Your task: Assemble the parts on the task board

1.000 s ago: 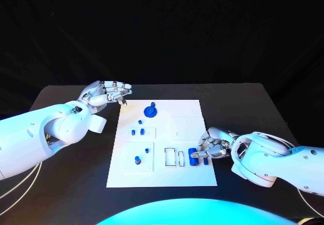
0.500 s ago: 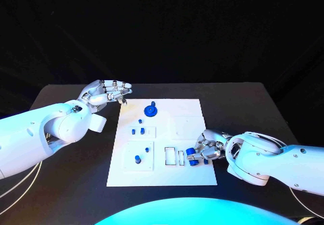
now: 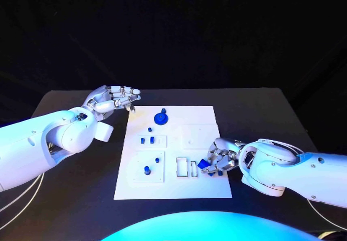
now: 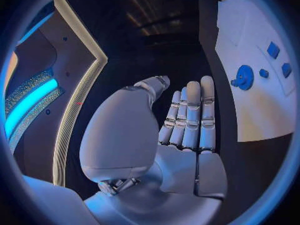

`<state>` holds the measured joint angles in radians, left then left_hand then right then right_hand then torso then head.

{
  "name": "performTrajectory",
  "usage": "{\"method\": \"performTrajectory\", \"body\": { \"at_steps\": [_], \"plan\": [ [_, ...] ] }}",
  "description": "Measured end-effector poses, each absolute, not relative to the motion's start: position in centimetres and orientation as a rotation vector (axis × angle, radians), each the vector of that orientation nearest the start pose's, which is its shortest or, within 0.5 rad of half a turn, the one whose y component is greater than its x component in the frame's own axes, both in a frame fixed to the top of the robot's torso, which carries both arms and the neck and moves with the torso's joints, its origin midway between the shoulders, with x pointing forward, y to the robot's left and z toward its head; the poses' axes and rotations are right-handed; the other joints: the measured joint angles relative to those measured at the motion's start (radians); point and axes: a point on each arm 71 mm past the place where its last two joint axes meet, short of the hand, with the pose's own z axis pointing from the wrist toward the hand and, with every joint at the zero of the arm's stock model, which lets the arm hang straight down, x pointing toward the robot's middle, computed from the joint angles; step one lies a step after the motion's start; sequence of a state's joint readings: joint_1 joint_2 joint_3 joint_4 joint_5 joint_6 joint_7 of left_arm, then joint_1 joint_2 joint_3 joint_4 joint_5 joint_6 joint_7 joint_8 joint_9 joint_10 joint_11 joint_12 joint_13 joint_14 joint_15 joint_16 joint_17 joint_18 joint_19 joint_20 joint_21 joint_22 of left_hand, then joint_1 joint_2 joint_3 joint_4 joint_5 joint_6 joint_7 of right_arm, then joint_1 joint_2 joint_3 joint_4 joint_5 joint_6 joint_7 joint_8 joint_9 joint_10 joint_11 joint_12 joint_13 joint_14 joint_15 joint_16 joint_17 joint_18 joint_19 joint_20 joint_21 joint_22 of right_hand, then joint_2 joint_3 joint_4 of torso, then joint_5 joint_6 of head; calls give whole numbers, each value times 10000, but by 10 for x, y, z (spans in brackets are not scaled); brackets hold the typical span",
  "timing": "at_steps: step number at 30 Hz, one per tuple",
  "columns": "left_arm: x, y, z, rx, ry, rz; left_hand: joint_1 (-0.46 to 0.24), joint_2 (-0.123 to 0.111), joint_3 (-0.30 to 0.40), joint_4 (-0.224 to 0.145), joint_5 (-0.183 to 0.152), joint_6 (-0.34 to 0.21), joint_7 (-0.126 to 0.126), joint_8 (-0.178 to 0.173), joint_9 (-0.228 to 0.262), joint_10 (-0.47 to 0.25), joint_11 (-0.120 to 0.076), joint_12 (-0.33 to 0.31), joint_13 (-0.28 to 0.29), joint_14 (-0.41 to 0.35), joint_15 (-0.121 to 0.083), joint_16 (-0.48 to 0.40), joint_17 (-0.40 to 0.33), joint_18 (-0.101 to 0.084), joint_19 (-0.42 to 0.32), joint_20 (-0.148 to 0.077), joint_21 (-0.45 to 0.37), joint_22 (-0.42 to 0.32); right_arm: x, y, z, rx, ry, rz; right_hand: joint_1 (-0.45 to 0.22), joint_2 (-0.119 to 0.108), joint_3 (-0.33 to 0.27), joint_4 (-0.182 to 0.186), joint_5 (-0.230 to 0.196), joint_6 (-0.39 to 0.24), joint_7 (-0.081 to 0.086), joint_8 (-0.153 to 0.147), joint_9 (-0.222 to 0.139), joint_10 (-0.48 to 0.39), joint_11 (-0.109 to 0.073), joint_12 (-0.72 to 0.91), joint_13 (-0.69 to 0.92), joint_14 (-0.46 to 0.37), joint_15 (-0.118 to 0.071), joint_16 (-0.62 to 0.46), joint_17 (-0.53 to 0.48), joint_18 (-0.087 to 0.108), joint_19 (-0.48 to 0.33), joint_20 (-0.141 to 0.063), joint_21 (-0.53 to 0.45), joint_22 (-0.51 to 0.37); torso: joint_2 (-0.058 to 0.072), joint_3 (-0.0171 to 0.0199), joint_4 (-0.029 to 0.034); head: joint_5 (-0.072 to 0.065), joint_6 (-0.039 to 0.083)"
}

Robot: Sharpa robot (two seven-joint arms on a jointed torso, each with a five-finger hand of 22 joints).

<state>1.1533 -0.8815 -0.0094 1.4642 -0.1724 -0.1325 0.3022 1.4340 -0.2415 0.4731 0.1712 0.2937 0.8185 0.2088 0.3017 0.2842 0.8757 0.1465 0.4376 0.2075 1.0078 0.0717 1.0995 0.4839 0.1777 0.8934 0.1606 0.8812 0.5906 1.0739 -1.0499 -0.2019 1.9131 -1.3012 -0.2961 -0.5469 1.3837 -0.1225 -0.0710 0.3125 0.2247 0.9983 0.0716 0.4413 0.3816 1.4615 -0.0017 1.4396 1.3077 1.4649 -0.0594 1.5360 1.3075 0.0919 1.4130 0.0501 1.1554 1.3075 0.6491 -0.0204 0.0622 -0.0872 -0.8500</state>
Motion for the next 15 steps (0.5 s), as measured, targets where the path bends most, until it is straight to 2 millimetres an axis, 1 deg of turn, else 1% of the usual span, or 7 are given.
{"method": "performTrajectory", "body": {
  "at_steps": [3,5,6,8,10,12,15],
  "plan": [
    [490,234,-197,-9894,16025,-15268,0,0,0,0,0,0,0,0,-10,0,0,0,0,0,0,0,0,0,0,0,0,-14,352,-214,-272,1959,21607,4547,0,1,108,106,1,79,-23,-22,-36,1,-1,0,0,0,0,19,0,0,38,-38,3,6,1,0,1,-7,13],
    [490,234,-197,-9893,16030,-15273,0,0,0,0,0,0,0,0,-10,0,0,0,0,0,0,0,0,1,0,0,0,-15,351,-214,-272,2099,21527,4575,0,1,156,102,1,149,-24,-25,-44,2,-1,118,0,0,0,39,0,0,52,-52,85,6,1,0,5,-10,31],
    [490,234,-197,-9893,16032,-15275,0,0,0,0,0,0,0,0,-10,0,0,0,0,0,0,0,0,0,0,0,0,-15,351,-214,-272,2228,21483,4598,0,0,186,96,1,200,-37,-21,-44,36,-36,193,-1,23,-23,39,0,0,52,-52,121,6,1,-3,6,-12,38],
    [490,234,-197,-9893,16036,-15276,0,0,0,0,0,0,0,0,-10,0,0,0,0,0,0,0,0,0,0,0,0,-15,351,-215,-272,2490,21432,4647,-1,2,250,85,1,203,-40,22,-44,36,-35,221,0,13,-58,39,-1,0,87,-87,121,6,0,-6,11,-13,43],
    [490,234,-197,-9895,16038,-15273,0,0,0,0,0,0,0,0,-10,0,0,0,0,0,0,0,0,0,0,0,0,-15,351,-216,-273,2894,21399,4737,24,33,448,-72,1,238,-5,44,-47,39,-38,221,-1,-1,-71,39,-1,1,88,-88,121,6,-1,-6,12,-13,44],
    [490,234,-197,-9897,16040,-15269,0,0,0,0,0,1,0,-4,-10,0,0,0,0,0,0,0,0,0,0,0,0,-15,351,-217,-273,3365,21381,4857,9,48,603,-152,-1,257,15,44,-53,62,-100,273,-1,34,-106,38,-1,0,108,-108,141,5,-2,-9,12,-4,44],
    [490,234,-197,-9902,16043,-15262,0,0,0,0,0,0,0,-4,-10,1,-1,0,0,0,0,0,0,0,0,0,0,-14,352,-216,-271,4093,21307,5155,-178,235,677,-174,-6,275,33,43,-54,42,-136,297,-1,1,-145,39,-1,1,142,-142,161,5,-6,-12,8,0,60]
  ]
}}
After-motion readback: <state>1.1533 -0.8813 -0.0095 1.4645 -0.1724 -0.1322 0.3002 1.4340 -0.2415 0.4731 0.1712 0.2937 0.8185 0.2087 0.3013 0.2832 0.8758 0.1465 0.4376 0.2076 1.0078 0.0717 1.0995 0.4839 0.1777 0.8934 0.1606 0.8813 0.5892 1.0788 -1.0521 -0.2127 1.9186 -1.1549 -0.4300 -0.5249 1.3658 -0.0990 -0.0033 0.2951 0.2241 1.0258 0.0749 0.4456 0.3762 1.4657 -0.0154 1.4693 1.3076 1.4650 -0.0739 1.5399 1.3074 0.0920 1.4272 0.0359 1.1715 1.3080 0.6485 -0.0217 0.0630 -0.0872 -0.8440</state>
